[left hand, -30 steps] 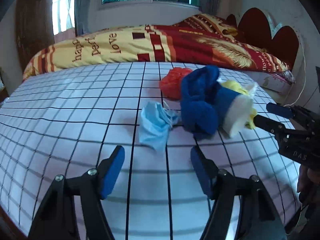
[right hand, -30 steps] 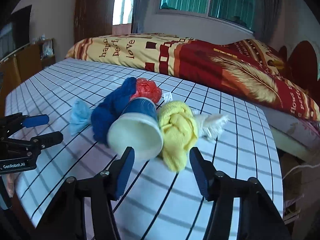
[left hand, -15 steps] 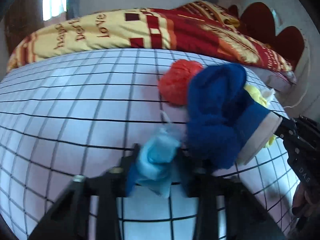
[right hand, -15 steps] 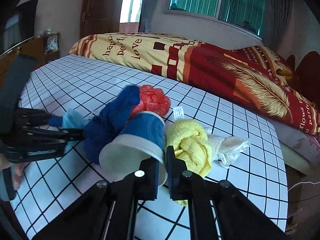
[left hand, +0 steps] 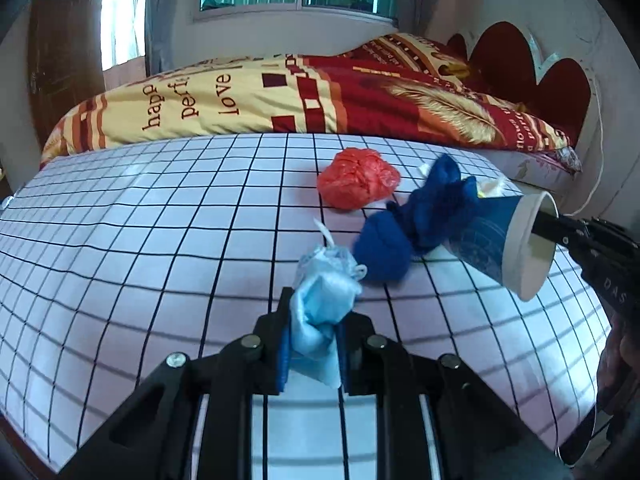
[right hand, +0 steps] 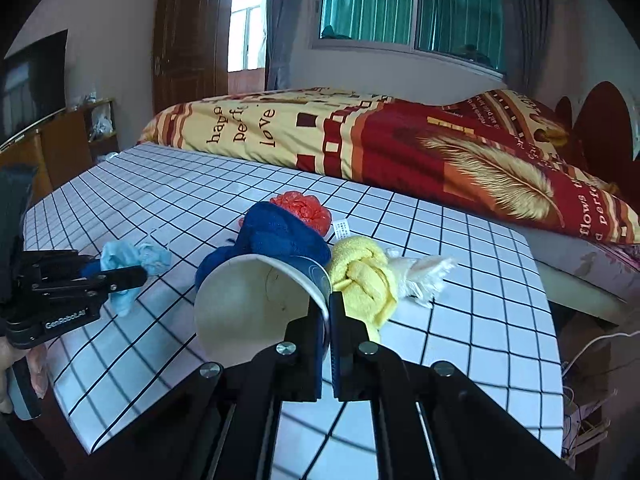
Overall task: Collect trash
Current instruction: 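Grasp the light-blue mask with the left tool while the right tool grasps the white cup, then carry the mask and white cup over the black bin and release both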
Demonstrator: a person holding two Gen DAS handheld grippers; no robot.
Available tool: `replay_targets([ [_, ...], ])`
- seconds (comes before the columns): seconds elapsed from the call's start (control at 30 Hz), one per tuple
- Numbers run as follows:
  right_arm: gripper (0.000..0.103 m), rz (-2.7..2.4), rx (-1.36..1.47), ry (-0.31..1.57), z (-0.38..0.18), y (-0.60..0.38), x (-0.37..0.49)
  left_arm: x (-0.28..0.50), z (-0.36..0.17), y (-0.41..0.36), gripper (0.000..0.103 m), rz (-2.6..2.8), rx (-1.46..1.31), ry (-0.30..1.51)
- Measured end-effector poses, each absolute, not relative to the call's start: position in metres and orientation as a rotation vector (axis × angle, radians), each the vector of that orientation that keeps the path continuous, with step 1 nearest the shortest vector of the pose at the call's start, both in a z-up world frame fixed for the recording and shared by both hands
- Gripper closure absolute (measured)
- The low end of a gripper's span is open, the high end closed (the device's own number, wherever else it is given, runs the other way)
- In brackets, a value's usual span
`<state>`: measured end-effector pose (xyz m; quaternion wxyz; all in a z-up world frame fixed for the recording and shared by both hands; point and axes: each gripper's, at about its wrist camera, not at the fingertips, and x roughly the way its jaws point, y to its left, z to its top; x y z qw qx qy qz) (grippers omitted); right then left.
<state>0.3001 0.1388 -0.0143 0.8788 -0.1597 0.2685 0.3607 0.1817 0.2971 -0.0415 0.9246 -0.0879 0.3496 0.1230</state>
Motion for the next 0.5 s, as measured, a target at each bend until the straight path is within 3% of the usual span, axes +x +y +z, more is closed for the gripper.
replay_targets([
  [0.5, 0.1, 0.697, -0.242, 0.58, -0.006, 0.064, 0.26, 0.15, -0.025, 0.235, 0.083, 0.17, -0.136, 0.682],
])
